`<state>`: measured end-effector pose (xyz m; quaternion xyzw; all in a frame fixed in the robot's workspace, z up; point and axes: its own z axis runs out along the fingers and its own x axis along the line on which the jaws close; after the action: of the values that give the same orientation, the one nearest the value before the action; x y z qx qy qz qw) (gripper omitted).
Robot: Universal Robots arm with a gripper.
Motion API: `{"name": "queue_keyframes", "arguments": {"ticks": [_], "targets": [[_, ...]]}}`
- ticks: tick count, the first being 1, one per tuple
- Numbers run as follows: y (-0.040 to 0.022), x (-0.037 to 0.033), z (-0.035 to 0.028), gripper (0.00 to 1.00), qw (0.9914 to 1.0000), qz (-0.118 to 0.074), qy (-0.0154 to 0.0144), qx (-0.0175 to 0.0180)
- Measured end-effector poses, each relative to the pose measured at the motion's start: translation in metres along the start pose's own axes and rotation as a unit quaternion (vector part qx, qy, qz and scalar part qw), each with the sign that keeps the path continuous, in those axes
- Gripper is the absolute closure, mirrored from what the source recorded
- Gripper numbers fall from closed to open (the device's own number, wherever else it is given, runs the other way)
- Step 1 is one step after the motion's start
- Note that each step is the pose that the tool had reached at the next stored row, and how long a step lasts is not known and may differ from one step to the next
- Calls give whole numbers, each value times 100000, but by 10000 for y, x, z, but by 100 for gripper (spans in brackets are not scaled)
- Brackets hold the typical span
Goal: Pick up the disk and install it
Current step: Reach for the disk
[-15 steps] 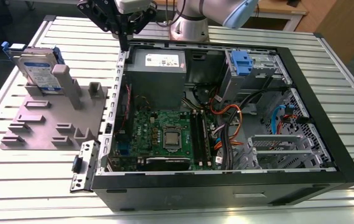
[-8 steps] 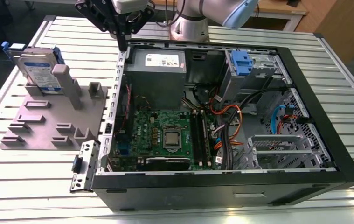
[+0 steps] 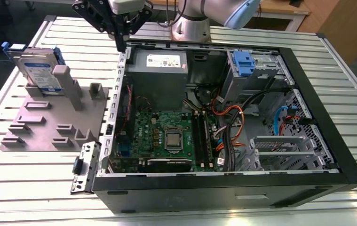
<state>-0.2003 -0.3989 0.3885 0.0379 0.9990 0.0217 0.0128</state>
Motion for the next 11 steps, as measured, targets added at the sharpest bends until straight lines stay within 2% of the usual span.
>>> {"name": "queue_keyframes", "arguments": {"ticks": [3,4,11], "targets": [[-1,9,2,89,100000,-2,2,1],[-3,34,4,89,100000,0,4,4],[-4,46,5,89,100000,-1,3,3]]}}
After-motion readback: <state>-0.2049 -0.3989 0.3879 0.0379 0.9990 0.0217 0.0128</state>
